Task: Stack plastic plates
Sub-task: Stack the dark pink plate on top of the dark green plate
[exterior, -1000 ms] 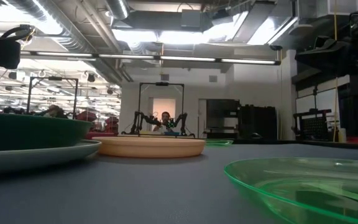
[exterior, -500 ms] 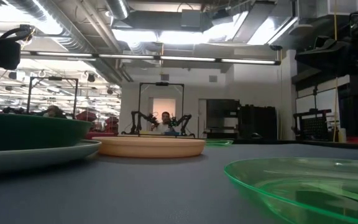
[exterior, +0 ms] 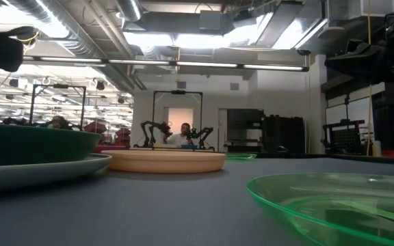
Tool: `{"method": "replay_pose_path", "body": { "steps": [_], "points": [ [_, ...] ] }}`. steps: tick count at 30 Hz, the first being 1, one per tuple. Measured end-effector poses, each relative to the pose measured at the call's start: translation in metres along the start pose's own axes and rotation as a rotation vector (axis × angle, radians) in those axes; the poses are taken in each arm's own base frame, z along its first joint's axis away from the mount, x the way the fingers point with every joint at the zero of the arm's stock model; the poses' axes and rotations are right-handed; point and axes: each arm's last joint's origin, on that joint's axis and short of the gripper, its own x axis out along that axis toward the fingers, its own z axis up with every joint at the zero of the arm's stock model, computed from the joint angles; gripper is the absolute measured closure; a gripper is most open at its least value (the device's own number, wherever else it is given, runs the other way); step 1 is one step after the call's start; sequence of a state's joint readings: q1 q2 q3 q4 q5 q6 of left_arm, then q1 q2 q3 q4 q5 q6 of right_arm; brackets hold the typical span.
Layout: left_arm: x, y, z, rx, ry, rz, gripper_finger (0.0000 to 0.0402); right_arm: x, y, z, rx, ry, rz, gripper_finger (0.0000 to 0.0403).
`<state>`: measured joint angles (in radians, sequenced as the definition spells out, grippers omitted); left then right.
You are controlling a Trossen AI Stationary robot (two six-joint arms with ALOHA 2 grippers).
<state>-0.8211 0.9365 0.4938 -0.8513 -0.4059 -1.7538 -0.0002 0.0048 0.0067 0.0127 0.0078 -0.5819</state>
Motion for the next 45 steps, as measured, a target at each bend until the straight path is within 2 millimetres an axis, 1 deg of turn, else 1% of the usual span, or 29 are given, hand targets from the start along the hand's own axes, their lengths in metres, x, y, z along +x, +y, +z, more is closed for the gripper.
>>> {"method": "replay_pose_path", "body": {
  "steps": [11, 14, 20, 25, 30, 36, 45],
  "points": [
    [-0.011, 0.001, 0.008, -0.044, -0.075, -0.113, 0.0265, 0.000, 0.000, 0.000, 0.000, 0.000, 0.000, 0.0402],
    [-0.014, -0.004, 0.009, -0.037, -0.090, -0.179, 0.0265, 0.000, 0.000, 0.000, 0.000, 0.000, 0.000, 0.0402],
    [-0.016, -0.022, 0.015, -0.020, -0.128, -0.330, 0.0266, 0.000, 0.000, 0.000, 0.000, 0.000, 0.000, 0.0402],
    [-0.017, -0.037, 0.031, 0.012, -0.263, -0.426, 0.0266, 0.000, 0.000, 0.000, 0.000, 0.000, 0.000, 0.0402],
    [-0.016, -0.044, 0.053, 0.056, -0.368, -0.449, 0.0266, 0.000, 0.000, 0.000, 0.000, 0.000, 0.000, 0.0402],
    [-0.011, -0.043, 0.075, 0.099, -0.391, -0.429, 0.0266, 0.000, 0.000, 0.000, 0.000, 0.000, -0.001, 0.0402],
    [-0.005, -0.032, 0.103, 0.149, -0.417, -0.362, 0.0266, 0.000, 0.000, 0.000, 0.000, 0.000, 0.000, 0.0402]
  ]
}}
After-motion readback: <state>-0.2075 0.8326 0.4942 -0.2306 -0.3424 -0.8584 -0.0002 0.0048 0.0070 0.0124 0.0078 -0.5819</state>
